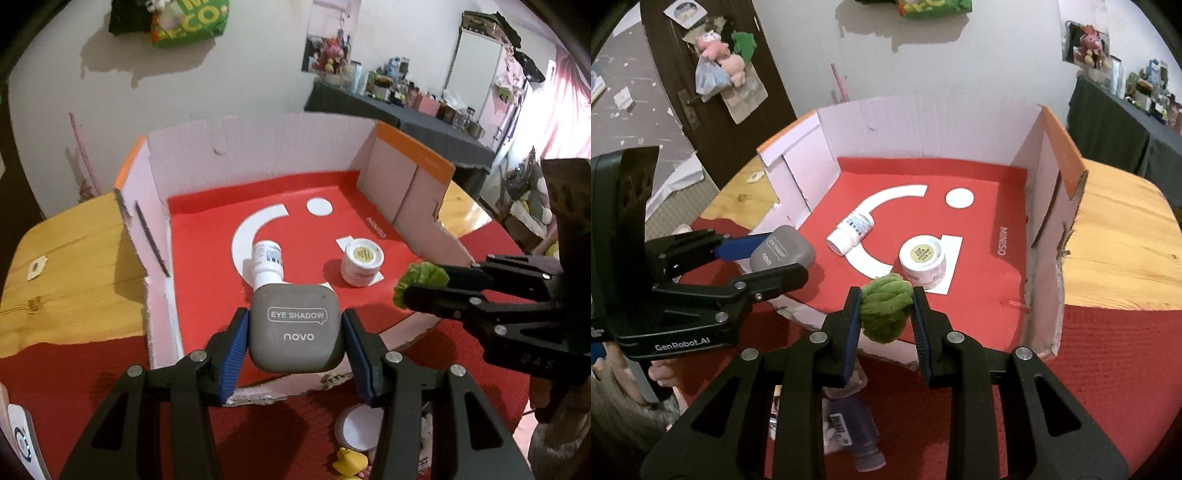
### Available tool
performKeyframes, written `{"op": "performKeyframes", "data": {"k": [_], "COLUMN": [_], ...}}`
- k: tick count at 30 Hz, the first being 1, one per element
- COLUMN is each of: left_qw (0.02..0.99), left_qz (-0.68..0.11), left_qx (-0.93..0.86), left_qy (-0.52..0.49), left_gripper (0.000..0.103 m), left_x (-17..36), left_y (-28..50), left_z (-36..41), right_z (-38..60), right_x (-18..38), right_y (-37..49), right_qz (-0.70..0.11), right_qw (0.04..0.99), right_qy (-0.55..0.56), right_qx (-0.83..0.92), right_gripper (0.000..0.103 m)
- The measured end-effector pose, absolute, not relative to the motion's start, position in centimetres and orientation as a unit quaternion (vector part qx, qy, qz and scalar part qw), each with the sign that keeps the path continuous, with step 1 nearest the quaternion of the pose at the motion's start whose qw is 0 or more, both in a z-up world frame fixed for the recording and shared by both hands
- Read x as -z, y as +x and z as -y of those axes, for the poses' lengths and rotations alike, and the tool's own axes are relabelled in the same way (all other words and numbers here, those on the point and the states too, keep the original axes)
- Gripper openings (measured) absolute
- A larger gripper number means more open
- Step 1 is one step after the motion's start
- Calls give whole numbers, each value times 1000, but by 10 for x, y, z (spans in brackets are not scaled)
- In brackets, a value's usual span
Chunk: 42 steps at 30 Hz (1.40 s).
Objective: Organize objects
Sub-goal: 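Carry the eye shadow case and green ball with both grippers into the box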
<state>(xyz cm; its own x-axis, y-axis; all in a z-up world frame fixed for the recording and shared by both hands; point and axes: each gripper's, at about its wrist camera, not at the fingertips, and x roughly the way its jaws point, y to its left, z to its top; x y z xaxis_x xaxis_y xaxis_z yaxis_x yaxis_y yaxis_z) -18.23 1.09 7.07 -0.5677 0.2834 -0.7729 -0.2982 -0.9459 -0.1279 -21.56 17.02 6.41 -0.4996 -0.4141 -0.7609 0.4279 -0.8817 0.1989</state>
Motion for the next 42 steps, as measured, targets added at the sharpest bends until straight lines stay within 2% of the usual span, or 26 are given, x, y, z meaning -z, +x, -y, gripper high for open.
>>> {"op": "performKeyframes", "data": {"k": [19,42], "left_qw": [184,140], "left_qz": [-19,-16], "left_qx": [-849,-864], "left_qy": [-495,-484], "left_gripper": [52,52], "left_x": [-40,-39], "left_y": [-218,-253], "left_z": [-13,-13], "right_z": [-163,-154], "right_x": [-43,-38], "right_y": [-247,-275], "right_qz": [-12,-40], "right_qw": [248,208], "right_qy": [493,471], "right_qx": [834,856], "right_gripper": [25,25]}}
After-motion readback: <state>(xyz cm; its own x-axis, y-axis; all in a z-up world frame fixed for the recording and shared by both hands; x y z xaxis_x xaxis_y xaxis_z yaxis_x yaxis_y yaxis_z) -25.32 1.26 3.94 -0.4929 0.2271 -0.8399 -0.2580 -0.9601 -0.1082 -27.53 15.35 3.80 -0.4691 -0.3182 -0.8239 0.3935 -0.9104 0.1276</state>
